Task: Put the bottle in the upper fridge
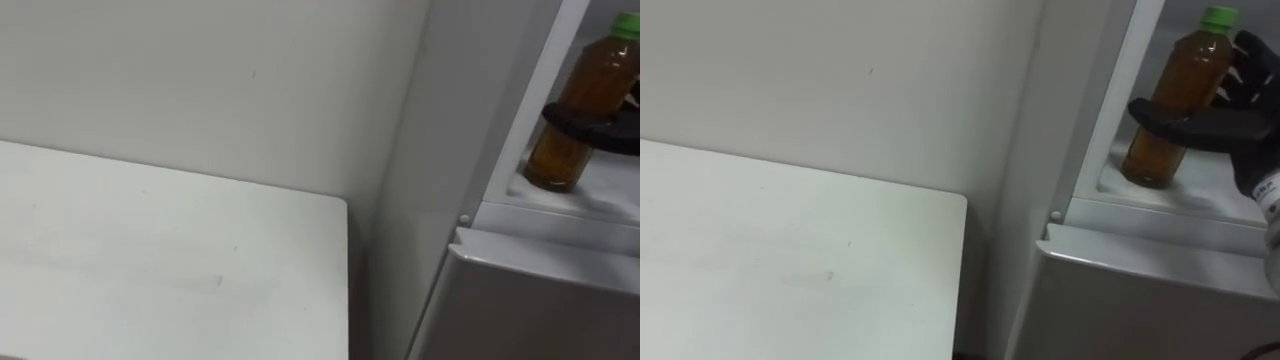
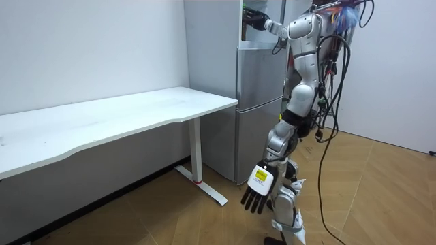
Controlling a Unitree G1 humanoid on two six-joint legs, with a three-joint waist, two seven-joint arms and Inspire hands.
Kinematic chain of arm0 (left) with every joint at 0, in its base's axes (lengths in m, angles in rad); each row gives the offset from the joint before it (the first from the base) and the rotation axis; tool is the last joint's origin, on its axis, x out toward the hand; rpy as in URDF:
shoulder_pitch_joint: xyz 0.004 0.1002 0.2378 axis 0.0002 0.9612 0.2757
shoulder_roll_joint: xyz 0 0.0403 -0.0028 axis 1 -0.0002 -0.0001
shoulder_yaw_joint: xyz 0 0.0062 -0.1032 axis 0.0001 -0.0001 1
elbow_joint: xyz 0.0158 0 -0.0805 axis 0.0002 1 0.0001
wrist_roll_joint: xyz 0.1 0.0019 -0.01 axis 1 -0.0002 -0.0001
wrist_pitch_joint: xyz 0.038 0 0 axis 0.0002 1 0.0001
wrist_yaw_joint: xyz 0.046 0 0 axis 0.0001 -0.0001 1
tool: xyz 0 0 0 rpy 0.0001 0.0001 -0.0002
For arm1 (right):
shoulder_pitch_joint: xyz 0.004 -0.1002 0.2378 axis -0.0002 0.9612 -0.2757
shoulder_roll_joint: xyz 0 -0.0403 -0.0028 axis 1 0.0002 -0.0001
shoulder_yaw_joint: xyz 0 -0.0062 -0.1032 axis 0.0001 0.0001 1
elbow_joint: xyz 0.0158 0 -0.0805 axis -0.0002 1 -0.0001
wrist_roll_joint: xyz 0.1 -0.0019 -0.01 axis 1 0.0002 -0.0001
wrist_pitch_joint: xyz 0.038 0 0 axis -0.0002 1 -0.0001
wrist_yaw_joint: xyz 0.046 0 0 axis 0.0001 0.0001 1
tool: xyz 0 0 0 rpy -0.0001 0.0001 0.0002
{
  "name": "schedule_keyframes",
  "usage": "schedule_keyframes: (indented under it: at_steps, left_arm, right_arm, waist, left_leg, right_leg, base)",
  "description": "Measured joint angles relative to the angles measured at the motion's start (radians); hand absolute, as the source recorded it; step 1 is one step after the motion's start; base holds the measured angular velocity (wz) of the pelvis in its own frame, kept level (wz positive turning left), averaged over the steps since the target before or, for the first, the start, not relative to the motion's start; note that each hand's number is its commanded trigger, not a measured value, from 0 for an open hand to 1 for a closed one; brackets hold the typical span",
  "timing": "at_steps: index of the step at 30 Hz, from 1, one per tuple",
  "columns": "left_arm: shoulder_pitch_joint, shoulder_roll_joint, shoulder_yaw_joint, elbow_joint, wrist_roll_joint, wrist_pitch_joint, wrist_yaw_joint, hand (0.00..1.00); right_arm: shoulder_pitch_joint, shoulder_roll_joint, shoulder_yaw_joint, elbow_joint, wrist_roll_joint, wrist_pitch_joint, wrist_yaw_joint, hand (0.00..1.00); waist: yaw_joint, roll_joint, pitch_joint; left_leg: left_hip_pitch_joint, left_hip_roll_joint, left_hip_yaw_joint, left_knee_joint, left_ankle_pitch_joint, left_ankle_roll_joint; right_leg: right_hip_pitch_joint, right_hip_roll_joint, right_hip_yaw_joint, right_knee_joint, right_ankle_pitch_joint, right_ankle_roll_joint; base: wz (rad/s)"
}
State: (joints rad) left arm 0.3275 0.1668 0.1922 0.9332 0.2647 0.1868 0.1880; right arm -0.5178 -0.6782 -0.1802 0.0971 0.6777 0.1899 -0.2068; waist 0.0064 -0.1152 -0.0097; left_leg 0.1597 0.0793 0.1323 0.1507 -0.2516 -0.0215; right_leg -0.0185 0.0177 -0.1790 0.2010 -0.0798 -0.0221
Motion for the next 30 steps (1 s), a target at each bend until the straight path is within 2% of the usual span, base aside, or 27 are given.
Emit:
schedule_keyframes:
  at_steps: [4, 7, 20, 30]
  left_arm:
    - [-0.001, 0.0, 0.0, 0.0, 0.0, -0.006, 0.004, 0.0]
    - [-0.003, 0.0, 0.0, 0.0, 0.0, -0.007, 0.006, 0.0]
    - [-0.002, 0.0, 0.0, 0.0, 0.001, -0.007, 0.006, 0.0]
    - [-0.002, 0.0, 0.0, 0.0, 0.001, -0.024, 0.006, 0.0]
  right_arm:
    - [0.036, 0.001, -0.002, -0.029, -0.02, -0.027, -0.002, 0.0]
    - [0.057, 0.005, -0.002, -0.044, -0.019, -0.027, -0.001, 0.0]
    - [0.061, 0.005, -0.002, -0.077, -0.026, -0.028, -0.003, 0.0]
    - [0.137, 0.009, -0.022, -0.149, -0.037, -0.037, -0.035, 0.0]
  waist:
    - [0.003, 0.004, 0.0006]
    - [0.003, 0.007, 0.0026]
    - [0.003, 0.006, 0.0011]
    - [-0.001, 0.013, 0.0043]
  left_leg:
    - [0.007, 0.001, 0.005, -0.001, 0.0, 0.0]
    - [0.007, 0.0, 0.007, -0.006, 0.0, 0.0]
    - [0.008, 0.0, 0.01, -0.004, 0.0, -0.001]
    - [0.013, 0.0, 0.023, -0.005, 0.0, -0.001]
  right_leg:
    - [0.002, 0.003, 0.01, 0.0, 0.0, 0.0]
    - [0.002, 0.002, 0.014, 0.001, 0.0, 0.0]
    - [0.001, 0.004, 0.017, 0.002, 0.001, -0.002]
    - [0.0, 0.006, 0.032, 0.003, 0.003, -0.004]
  base:
    - [-0.04]
    - [-0.01]
    - [0.0]
    - [-0.03]
